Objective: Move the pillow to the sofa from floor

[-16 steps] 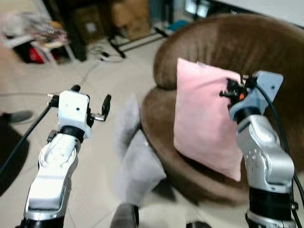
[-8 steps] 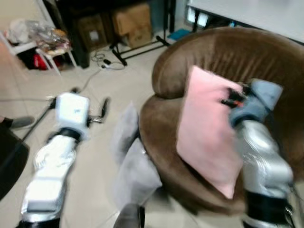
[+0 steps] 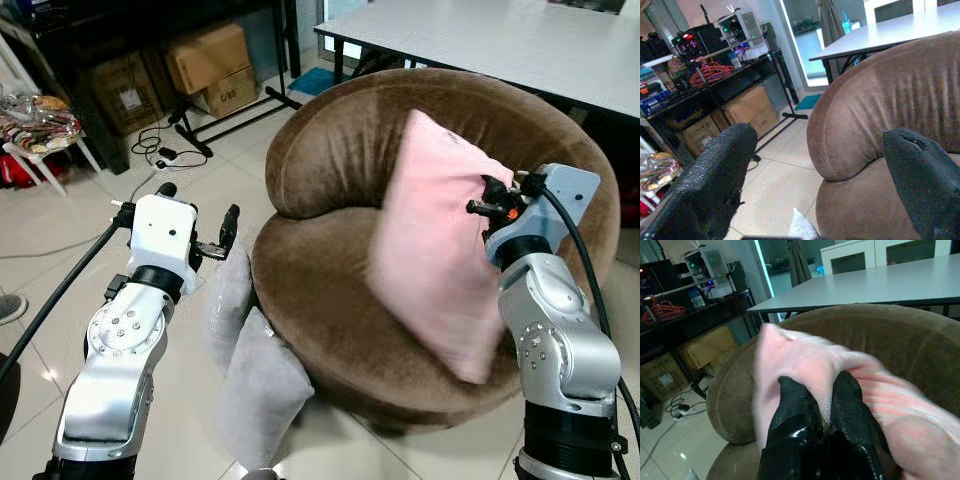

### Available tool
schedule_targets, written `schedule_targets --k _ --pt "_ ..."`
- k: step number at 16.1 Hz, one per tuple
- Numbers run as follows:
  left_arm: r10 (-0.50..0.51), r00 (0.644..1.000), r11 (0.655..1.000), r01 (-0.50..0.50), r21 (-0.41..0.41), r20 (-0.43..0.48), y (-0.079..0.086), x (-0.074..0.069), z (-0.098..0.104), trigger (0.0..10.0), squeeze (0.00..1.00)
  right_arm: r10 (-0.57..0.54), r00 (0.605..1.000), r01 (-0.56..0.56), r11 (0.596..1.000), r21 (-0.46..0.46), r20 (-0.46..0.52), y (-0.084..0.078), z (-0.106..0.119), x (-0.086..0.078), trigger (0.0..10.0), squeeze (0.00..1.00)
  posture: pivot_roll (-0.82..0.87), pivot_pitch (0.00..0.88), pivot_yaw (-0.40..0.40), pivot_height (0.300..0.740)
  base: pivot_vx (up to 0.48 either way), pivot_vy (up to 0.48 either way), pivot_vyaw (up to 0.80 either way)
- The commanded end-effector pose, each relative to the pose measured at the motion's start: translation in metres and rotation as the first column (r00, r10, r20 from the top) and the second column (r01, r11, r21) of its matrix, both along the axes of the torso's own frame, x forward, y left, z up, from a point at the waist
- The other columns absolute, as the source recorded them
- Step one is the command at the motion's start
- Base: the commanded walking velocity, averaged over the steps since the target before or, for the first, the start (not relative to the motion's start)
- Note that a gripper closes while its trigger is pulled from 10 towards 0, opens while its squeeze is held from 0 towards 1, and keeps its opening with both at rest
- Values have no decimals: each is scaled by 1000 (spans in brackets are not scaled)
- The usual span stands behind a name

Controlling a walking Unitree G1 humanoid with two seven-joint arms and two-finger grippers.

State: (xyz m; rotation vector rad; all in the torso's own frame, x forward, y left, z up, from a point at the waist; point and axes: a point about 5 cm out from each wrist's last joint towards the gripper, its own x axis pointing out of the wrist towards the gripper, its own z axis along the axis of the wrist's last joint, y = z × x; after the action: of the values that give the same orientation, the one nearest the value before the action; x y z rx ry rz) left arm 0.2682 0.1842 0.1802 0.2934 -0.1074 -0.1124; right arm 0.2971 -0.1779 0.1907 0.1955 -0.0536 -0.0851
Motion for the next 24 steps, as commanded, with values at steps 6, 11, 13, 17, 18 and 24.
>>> schedule_targets --k 6,11,13,17,18,24 --pt "23 1000 1000 -22 19 -14 4 -5 -9 10000 0 145 989 -145 989 2 -11 32 -10 -10 10000 0 -33 0 63 740 0 -191 0" --pt "33 999 999 -33 10 -9 5 -7 -14 10000 0 231 973 -232 971 -62 -28 46 -17 -13 10000 0 -31 0 61 740 0 -120 0" --pt "33 999 999 -33 19 -7 5 -7 -15 10000 0 242 970 -243 967 -73 -30 49 -18 -13 10000 0 -29 0 57 740 0 0 0" --pt "26 1000 1000 -26 -6 8 4 -8 -14 10000 0 281 960 -282 953 -109 -23 54 -19 -12 10000 0 -20 0 44 740 0 0 0" --pt "23 1000 1000 -23 -14 9 5 -10 -14 10000 0 283 959 -284 953 -105 -22 54 -19 -12 10000 0 -16 0 40 740 0 0 -500" --pt "3 1000 1000 -2 -20 14 3 -12 -14 10000 0 277 960 -279 955 -104 -29 53 -21 -11 10000 0 -16 0 48 740 259 0 -800"
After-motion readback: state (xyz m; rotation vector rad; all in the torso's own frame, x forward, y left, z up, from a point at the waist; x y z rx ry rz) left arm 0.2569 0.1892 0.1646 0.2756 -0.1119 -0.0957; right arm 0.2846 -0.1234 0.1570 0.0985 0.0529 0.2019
